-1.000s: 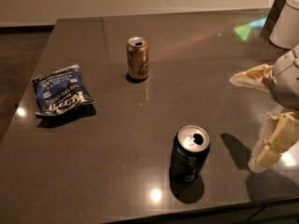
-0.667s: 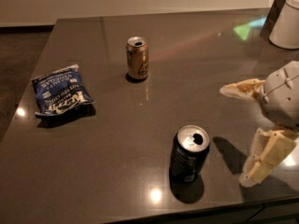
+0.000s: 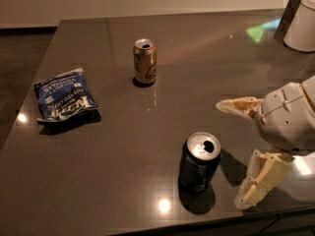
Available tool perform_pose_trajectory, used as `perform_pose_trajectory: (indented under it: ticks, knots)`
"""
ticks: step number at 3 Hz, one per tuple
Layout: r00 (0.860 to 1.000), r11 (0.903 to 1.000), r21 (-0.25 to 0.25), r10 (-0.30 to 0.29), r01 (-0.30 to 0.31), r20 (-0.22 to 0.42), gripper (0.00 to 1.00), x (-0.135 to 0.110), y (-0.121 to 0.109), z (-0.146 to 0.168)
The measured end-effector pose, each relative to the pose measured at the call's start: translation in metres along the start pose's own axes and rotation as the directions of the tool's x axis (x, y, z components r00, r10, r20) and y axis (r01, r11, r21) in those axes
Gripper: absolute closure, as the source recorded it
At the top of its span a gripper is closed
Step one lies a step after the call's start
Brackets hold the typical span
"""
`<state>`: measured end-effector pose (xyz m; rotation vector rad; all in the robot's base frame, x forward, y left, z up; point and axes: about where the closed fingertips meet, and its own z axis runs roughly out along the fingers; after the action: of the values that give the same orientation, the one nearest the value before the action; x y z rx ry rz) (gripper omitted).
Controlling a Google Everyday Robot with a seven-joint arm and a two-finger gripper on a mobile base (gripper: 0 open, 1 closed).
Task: Move pepsi can near orange can
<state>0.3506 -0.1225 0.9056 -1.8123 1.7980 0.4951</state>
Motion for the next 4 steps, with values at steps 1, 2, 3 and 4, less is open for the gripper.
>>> perform_pose_trajectory:
  ticks: [1, 2, 3, 4]
  knots:
    - [1.000, 0.9996, -0.027, -0.003, 0.003, 0.008, 0.00, -0.008, 0.004, 0.011]
    - [1.000, 0.9987, -0.050, -0.011, 0.012, 0.017, 0.00, -0.017, 0.009, 0.021]
    - [1.000, 0.9973, -0.070, -0.022, 0.023, 0.021, 0.00, -0.023, 0.011, 0.029]
    - [0.999, 0.9959, -0.082, -0.036, 0.038, 0.027, 0.18, -0.028, 0.014, 0.033]
